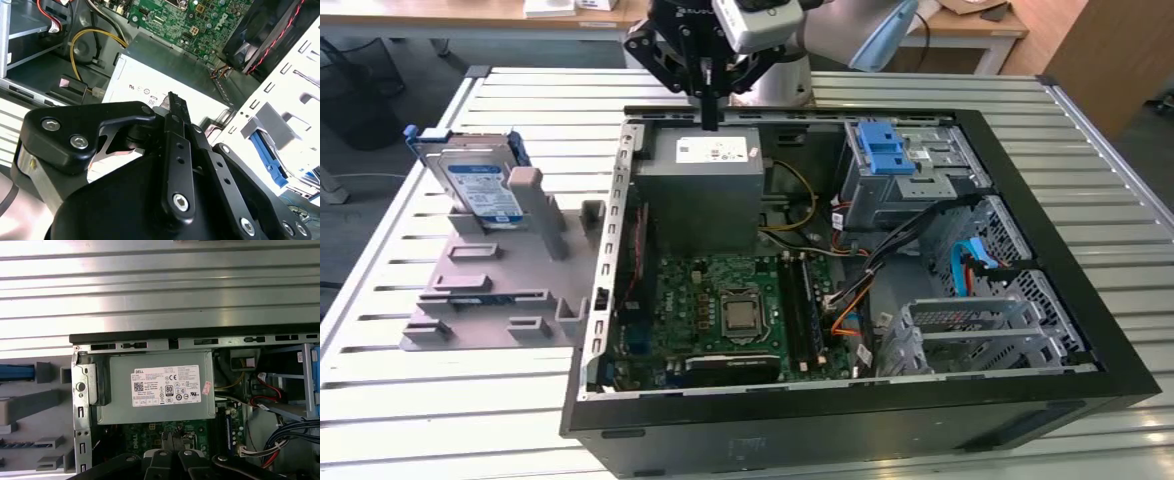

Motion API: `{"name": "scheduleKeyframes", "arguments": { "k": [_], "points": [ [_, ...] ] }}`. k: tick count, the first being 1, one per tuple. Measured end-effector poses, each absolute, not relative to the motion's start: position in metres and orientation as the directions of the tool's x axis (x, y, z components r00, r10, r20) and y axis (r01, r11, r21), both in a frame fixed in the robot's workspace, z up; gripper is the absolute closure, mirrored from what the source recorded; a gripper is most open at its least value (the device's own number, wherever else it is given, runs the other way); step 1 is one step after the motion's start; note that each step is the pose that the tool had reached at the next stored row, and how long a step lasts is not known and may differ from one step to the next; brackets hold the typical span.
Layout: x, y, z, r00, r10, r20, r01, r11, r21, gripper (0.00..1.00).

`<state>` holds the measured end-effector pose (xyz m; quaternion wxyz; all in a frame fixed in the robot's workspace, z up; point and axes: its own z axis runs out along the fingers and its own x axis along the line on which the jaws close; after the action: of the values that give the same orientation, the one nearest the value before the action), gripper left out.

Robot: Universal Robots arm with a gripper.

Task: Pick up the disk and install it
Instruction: 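Reach for the disk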

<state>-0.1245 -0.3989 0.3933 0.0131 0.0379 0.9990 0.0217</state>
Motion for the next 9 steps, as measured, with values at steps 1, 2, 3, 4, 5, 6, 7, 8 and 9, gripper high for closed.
{"name": "scheduleKeyframes", "arguments": {
  "k": [1,2,3,4,5,6,7,8,9],
  "points": [
    [-0.1246,-0.3989,0.3932,-0.997,0.076,-0.024,0.075,0.996,0.044,0.89],
    [-0.1249,-0.3989,0.3932,-0.997,0.076,-0.024,0.075,0.996,0.044,0.89],
    [-0.1251,-0.3989,0.3932,-0.997,0.076,-0.024,0.075,0.996,0.044,0.89],
    [-0.1255,-0.3989,0.3932,-0.997,0.076,-0.024,0.075,0.996,0.044,0.89],
    [-0.1258,-0.3989,0.3932,-0.997,0.076,-0.024,0.075,0.996,0.044,0.89],
    [-0.126,-0.3989,0.3931,-0.997,0.076,-0.024,0.075,0.996,0.044,0.89],
    [-0.1262,-0.3989,0.3931,-0.997,0.076,-0.024,0.075,0.996,0.044,0.89],
    [-0.1267,-0.3989,0.3931,-0.997,0.076,-0.024,0.075,0.996,0.044,0.89],
    [-0.1268,-0.3989,0.3931,-0.997,0.076,-0.024,0.075,0.996,0.044,0.89]
  ]
}}
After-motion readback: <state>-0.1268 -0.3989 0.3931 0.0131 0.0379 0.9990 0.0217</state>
